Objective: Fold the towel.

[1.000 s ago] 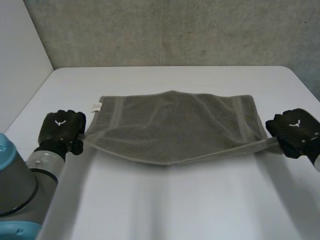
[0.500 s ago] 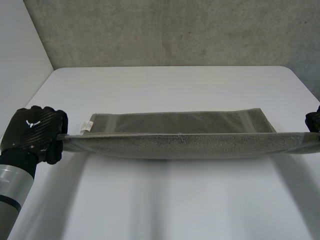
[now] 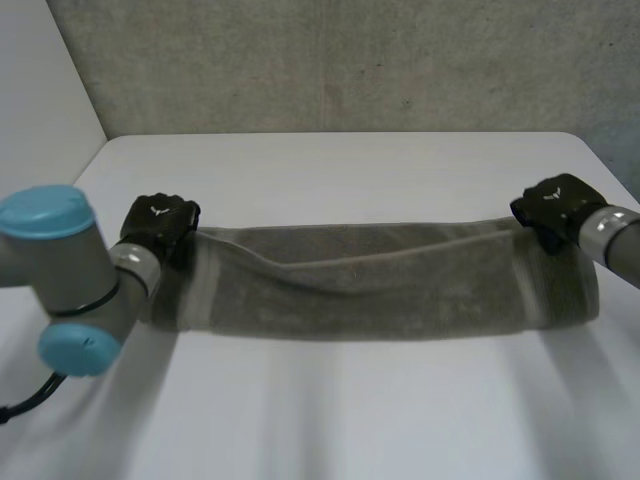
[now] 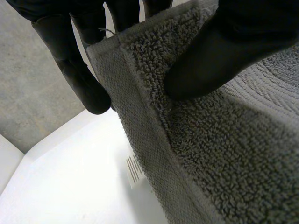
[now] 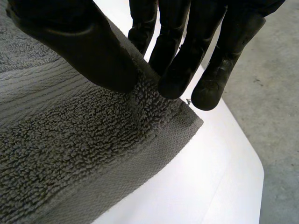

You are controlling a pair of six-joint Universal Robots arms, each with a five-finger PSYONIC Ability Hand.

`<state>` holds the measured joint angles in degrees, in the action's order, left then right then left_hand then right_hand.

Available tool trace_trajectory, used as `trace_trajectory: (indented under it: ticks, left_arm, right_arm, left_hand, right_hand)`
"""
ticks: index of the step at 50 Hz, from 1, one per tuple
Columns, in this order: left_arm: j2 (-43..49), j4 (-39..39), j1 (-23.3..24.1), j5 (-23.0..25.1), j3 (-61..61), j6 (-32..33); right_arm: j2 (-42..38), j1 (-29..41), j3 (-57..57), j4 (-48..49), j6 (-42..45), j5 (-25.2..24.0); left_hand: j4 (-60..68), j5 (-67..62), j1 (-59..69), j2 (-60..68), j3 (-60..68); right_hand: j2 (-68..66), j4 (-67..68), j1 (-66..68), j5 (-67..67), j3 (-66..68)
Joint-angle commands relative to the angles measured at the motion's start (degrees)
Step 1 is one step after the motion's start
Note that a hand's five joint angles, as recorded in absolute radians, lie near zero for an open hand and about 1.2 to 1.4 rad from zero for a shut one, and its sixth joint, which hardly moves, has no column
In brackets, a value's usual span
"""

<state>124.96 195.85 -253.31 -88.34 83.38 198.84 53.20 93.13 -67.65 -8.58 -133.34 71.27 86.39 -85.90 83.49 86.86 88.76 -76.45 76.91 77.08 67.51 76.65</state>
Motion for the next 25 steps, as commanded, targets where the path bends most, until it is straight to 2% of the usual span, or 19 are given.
trace_trajectory:
  ticks: [1, 5, 11, 12, 13, 14, 15, 16, 20, 23, 25]
  left_arm:
    - [12.94, -4.95, 0.63, -0.69, -17.20, 0.41]
    - [19.95, -7.23, 1.85, -1.04, -27.80, 0.50]
    - [24.54, -7.76, 1.94, -1.84, -34.96, 0.50]
    - [25.41, -7.76, 1.94, -1.92, -36.17, 0.41]
    - [25.94, -7.76, 2.03, -1.92, -36.62, 0.32]
    - [25.95, -7.76, 2.03, -1.92, -36.63, 0.32]
    - [26.03, -7.85, 2.12, -2.01, -36.63, 0.15]
    - [25.95, -8.20, 2.38, -2.01, -36.45, 0.23]
    - [25.33, -9.16, 3.78, -2.19, -35.40, -0.12]
    - [22.45, -9.78, 3.70, -2.28, -32.77, -0.21]
    - [20.23, -9.78, 3.44, -2.36, -30.47, -0.29]
  right_arm:
    - [-14.15, 2.14, 17.61, 2.69, -4.99, 1.68]
    - [-19.52, 3.37, 23.59, 3.92, -5.08, 3.08]
    - [-25.25, 4.60, 31.25, 4.28, -5.00, 7.03]
    - [-25.95, 4.78, 32.04, 4.19, -5.08, 7.82]
    - [-25.96, 4.78, 32.05, 4.19, -5.08, 7.83]
    - [-26.31, 5.13, 32.22, 4.28, -5.08, 8.88]
    - [-26.31, 5.13, 32.23, 4.28, -5.08, 8.89]
    - [-26.31, 5.65, 32.14, 4.19, -5.08, 9.84]
    - [-25.52, 6.89, 30.13, 3.75, -5.70, 12.83]
    - [-24.29, 6.80, 28.18, 3.75, -5.96, 13.28]
    - [-18.08, 6.28, 22.42, 4.19, -6.75, 12.93]
  left_hand:
    - [-6.39, 15.90, -3.49, -6.86, -8.76]
    - [-6.39, 15.90, -3.49, -6.86, -8.76]
    - [-6.39, 15.90, -3.49, -6.86, -8.76]
    - [-6.39, 15.90, -3.49, -6.86, -8.76]
    - [-6.39, 15.90, -3.49, -6.86, -8.76]
    - [-6.39, 15.90, -3.49, -6.86, -8.76]
    - [-38.01, 47.52, -35.11, -38.48, -40.38]
    - [-74.80, 84.31, -71.90, -75.27, -77.17]
    - [-76.32, 85.82, -73.42, -76.79, -78.69]
    - [-76.34, 85.85, -73.44, -76.81, -78.71]
    - [-76.18, 85.68, -73.27, -76.64, -78.54]
  right_hand:
    - [-3.55, 3.09, 2.92, 2.49, 3.35]
    - [-3.55, 3.09, 2.92, 2.49, 3.35]
    - [-3.55, 3.09, 2.92, 2.49, 3.35]
    - [7.05, -7.51, -7.67, -8.11, -7.25]
    - [7.16, -7.62, -7.78, -8.21, -7.36]
    - [42.63, -43.09, -43.25, -43.69, -42.83]
    - [42.99, -43.45, -43.61, -44.04, -43.19]
    - [63.30, -63.76, -63.93, -64.36, -63.50]
    - [66.45, -66.91, -67.08, -67.51, -66.65]
    - [66.45, -66.91, -67.08, -67.51, -66.65]
    - [66.45, -66.91, -67.08, -67.51, -66.65]
